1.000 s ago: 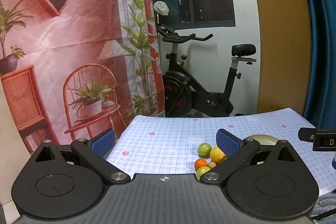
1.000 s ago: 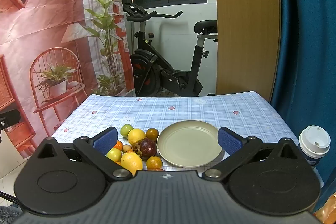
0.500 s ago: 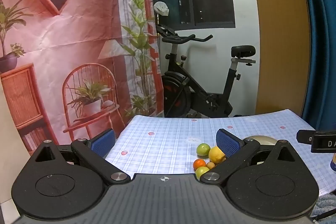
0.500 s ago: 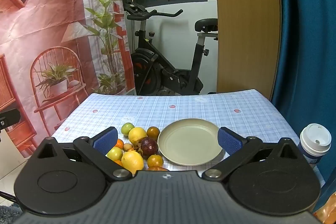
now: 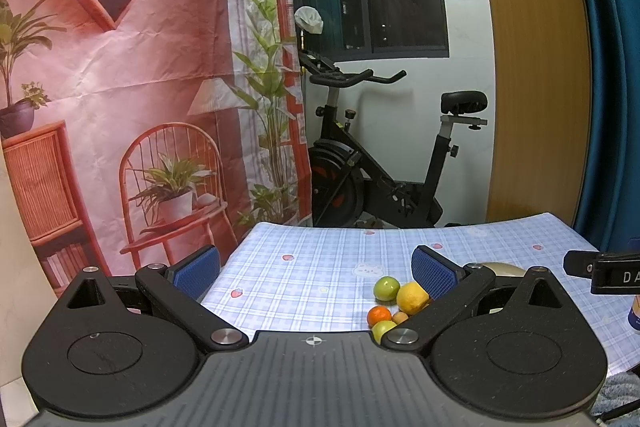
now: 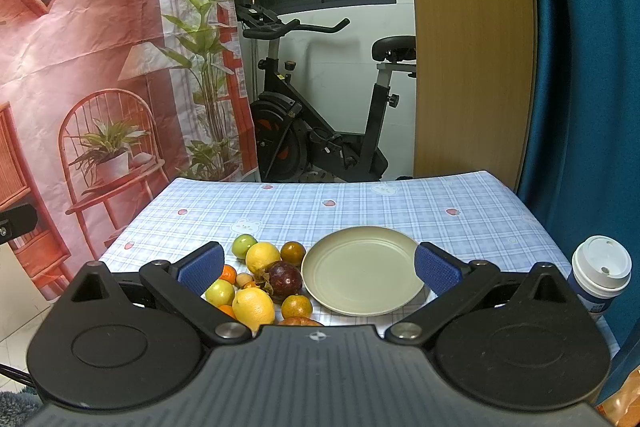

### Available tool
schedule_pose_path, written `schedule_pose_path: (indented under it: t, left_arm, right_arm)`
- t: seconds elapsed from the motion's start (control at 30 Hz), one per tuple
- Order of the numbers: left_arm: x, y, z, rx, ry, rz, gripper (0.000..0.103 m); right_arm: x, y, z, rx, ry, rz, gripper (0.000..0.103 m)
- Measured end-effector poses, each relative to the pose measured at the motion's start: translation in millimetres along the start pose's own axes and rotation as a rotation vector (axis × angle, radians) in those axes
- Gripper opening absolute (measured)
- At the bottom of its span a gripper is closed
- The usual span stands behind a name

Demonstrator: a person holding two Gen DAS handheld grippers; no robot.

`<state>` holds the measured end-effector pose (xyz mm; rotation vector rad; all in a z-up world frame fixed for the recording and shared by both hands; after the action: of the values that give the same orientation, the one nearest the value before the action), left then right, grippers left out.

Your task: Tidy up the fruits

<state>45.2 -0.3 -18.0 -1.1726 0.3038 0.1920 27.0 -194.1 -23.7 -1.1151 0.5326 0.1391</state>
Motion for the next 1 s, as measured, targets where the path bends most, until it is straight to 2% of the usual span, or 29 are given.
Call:
schedule_pose_path:
  t: [1.0]
  left_arm:
    - [-0.8,-0.5,-0.9,-0.006,0.003,0.002,0.103]
  right_arm:
    - [1.0,2.5,1.5,-0.002,0.000,-0.005,0.103]
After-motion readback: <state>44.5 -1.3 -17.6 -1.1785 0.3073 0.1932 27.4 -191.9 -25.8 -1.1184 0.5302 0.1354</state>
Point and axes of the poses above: each gripper's, at about its wrist camera, not at the fingertips, and x roughly the way its jaws point, z to its left, y to its underside, the point moved 5 cm from there along x, roughly the way its jaws point, and after that the axes turned 14 degrees about x, right-handed, at the moved point
